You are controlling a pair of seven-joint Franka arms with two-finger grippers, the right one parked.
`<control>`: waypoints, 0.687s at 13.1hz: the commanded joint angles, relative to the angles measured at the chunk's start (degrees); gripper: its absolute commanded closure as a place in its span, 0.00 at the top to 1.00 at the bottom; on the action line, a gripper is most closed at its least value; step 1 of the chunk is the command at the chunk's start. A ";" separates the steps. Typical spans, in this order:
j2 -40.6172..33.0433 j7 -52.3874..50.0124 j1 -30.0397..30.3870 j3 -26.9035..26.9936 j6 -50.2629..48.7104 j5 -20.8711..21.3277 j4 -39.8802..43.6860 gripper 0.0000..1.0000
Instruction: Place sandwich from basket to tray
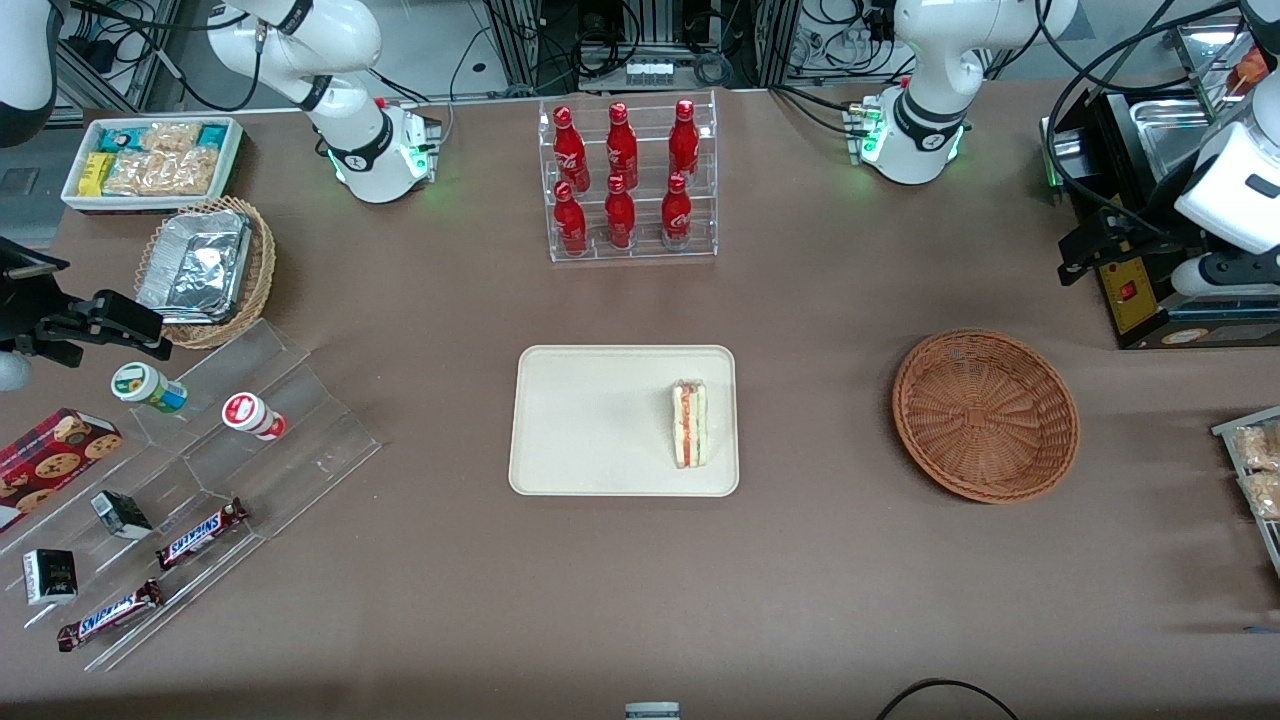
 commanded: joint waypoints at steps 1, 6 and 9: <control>0.68 0.68 -0.76 0.49 -1.06 -0.19 1.36 1.00; 0.68 0.68 -0.50 0.23 -2.29 0.16 1.45 1.00; 1.03 0.33 -0.67 0.14 -2.55 0.25 1.45 1.00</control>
